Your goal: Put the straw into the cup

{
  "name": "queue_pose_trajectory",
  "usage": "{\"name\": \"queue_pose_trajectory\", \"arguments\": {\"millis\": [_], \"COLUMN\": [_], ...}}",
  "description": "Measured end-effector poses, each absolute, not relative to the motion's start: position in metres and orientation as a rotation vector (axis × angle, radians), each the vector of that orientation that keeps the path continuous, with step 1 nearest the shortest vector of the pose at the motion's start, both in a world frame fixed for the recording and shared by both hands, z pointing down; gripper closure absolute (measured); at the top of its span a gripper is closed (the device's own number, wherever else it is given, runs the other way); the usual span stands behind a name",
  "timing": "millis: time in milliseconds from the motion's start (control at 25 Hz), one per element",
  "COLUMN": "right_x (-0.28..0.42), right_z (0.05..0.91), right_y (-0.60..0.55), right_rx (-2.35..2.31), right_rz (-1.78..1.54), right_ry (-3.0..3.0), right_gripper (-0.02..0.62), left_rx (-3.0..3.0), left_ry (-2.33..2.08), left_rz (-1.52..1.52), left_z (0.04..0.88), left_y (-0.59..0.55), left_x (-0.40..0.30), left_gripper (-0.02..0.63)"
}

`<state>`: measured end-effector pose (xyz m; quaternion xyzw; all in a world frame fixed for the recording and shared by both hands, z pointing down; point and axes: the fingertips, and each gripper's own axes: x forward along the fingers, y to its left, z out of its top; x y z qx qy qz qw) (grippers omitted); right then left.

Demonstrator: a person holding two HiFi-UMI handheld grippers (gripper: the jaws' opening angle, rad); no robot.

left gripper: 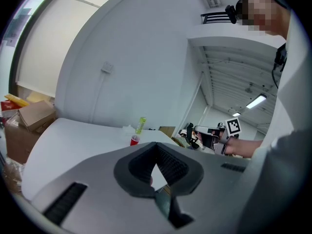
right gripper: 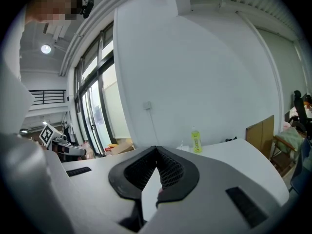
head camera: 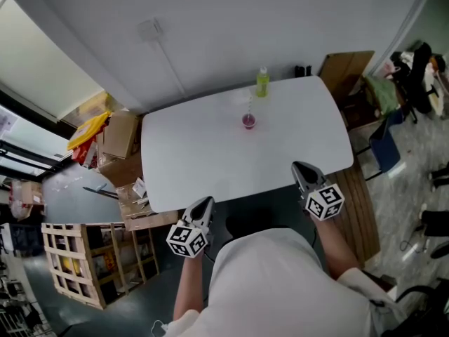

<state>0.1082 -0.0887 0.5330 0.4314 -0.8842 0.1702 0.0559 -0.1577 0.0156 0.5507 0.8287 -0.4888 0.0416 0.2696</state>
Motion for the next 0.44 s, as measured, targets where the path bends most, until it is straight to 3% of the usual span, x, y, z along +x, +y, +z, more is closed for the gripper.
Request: {"name": "queue_pose_trajectory", "arguments": {"millis": [440], "right_x": [0.1011], "right_z": [0.5321], "right_y": [-0.0816], "right_rx": [1.331], "right_rz": [0.516], "right_ry": [-2.678], "right_gripper": [0.561], "left_rx": [2.242], "left_ry": [-1.303], "left_rz": [0.115], "left_z": [0.5491], "left_y": [0.019], "left_x": [-0.1669], "left_gripper": [0.604]}}
